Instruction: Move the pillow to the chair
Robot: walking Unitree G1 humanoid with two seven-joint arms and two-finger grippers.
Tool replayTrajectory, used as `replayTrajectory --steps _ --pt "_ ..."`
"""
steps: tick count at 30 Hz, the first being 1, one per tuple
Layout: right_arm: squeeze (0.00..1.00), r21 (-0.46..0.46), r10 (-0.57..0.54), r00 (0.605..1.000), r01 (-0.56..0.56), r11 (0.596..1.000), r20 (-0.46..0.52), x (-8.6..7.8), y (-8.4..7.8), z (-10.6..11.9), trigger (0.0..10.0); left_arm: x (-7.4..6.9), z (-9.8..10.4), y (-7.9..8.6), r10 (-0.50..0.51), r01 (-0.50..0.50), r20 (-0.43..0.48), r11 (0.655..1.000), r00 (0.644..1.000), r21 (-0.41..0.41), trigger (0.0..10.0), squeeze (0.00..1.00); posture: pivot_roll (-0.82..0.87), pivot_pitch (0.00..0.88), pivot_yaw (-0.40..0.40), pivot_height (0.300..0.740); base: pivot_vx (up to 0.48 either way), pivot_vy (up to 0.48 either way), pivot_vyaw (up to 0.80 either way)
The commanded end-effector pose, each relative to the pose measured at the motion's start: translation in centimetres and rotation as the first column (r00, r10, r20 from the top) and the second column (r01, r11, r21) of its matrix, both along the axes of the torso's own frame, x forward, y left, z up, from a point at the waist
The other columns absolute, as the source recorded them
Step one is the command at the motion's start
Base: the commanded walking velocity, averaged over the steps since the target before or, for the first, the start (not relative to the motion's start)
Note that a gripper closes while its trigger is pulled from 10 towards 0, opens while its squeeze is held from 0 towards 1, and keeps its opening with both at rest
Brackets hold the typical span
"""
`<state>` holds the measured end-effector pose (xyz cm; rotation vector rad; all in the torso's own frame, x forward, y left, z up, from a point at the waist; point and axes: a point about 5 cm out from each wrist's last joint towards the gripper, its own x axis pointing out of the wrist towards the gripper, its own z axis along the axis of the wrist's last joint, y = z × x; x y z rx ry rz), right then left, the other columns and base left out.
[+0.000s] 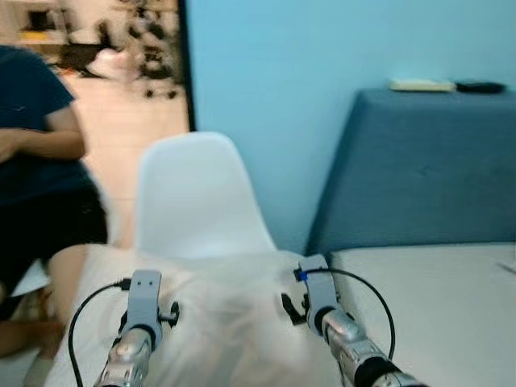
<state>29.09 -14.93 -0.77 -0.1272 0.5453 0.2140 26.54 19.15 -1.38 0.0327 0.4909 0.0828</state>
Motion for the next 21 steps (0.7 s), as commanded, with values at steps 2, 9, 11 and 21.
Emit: replayTrajectory --steps 2,9,11,21 --pt "0.00 0.023 -0.036 0.999 0.036 0.999 -0.018 -0.24 -0.39 -0.27 10.0 0.08 0.04 -0.58 -0.010 0.010 0.009 1.000 1.000 -0.015 10.0 0.00 0.01 0.019 -0.066 0.740 0.000 0.000 -0.80" --pt "0.00 0.049 -0.055 0.998 0.056 0.997 -0.031 -0.04 -0.42 -0.16 10.0 0.08 0.01 -0.49 -0.011 0.011 0.008 1.000 1.000 0.000 10.0 0.00 0.01 0.017 -0.073 0.740 0.000 0.000 -0.80" --pt "0.00 0.052 -0.056 0.998 0.058 0.997 -0.032 -0.02 -0.41 -0.14 10.0 0.08 0.06 -0.41 -0.009 0.009 0.013 1.000 1.000 -0.003 10.0 0.00 0.01 0.011 -0.076 0.740 0.000 0.000 -0.80" --pt "0.00 0.062 -0.054 0.998 0.056 0.996 -0.033 0.04 -0.31 -0.08 10.0 0.17 0.29 -0.39 -0.010 0.011 0.030 1.000 1.000 -0.005 10.0 0.00 0.00 0.012 -0.076 0.740 0.000 0.000 -0.80"
